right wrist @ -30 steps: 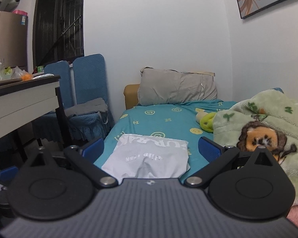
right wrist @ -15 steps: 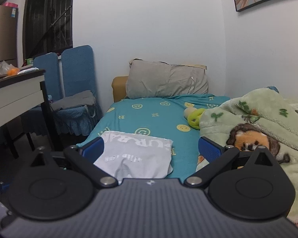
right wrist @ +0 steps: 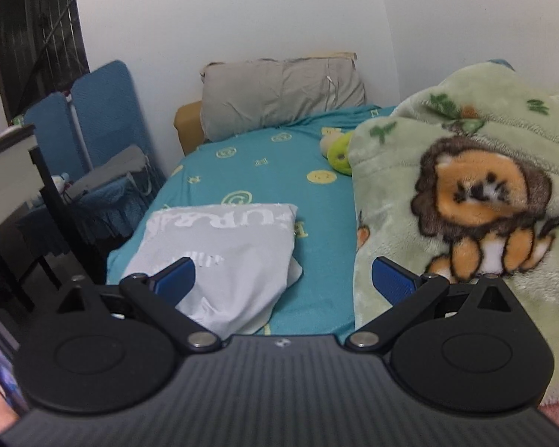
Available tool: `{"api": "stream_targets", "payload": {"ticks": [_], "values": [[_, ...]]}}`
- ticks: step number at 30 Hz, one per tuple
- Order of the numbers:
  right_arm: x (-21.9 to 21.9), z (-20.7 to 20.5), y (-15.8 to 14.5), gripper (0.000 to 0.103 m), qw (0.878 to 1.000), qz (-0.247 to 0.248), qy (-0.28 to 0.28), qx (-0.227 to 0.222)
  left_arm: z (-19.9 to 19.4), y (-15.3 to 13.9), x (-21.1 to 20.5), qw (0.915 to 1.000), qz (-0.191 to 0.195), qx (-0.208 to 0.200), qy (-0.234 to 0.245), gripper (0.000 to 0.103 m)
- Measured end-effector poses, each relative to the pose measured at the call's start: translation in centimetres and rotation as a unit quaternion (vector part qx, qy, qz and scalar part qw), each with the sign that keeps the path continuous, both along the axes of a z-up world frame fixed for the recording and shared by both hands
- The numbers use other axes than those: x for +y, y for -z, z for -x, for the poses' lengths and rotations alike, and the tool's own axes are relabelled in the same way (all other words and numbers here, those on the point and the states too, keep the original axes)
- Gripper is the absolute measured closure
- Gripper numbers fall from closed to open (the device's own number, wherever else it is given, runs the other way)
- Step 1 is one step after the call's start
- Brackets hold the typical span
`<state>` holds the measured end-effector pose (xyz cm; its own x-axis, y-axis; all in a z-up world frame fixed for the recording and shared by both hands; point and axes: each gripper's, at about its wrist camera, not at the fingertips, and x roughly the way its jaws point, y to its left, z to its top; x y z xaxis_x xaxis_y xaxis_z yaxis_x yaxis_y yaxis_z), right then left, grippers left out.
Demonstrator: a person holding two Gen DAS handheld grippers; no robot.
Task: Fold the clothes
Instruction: 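Grasp the white T-shirt edge with the left gripper and lift it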
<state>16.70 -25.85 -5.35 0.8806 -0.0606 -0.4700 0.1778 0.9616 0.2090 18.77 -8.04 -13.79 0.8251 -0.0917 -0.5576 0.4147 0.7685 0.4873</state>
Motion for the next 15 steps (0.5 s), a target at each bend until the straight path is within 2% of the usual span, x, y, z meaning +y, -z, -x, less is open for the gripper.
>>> {"api": "stream_targets", "payload": {"ticks": [1,5,6,7,9,10,12,15], "values": [[-0.1,-0.5,0.4,0.0,1.0,-0.002,-0.002,0.005,-0.3,0.5,-0.2,1.0,0.0,-0.001,0.009,0.049],[0.3,-2.0,1.8,0.0,1.0,-0.001,-0.003,0.022,-1.5,2.2,-0.9,0.999,-0.008,-0.02,0.038,0.052],[0.3,-2.3,2.1,0.0,1.0,0.0,-0.003,0.026,-1.7,2.5,-1.1,0.9985,-0.013,-0.029,0.045,0.057],[0.3,-2.6,2.5,0.0,1.0,0.0,-0.004,0.031,-2.1,2.7,-1.1,0.9985,-0.012,-0.031,0.044,0.067],[0.3,-2.9,3.2,0.0,0.999,0.002,-0.003,0.043,-3.0,2.8,-0.9,0.9992,-0.004,-0.017,0.035,0.081],[0.1,-3.0,3.4,0.0,0.999,0.002,-0.001,0.047,-3.3,2.5,-0.6,0.9994,0.003,-0.015,0.031,0.088],[-0.2,-3.2,3.8,0.0,0.999,-0.002,0.004,0.054,-3.6,1.8,0.1,0.9994,0.021,-0.015,0.023,0.09],[-0.2,-2.9,3.7,0.0,0.999,0.001,0.007,0.046,-2.9,-1.3,0.9,0.997,0.07,-0.033,0.009,0.092]]}}
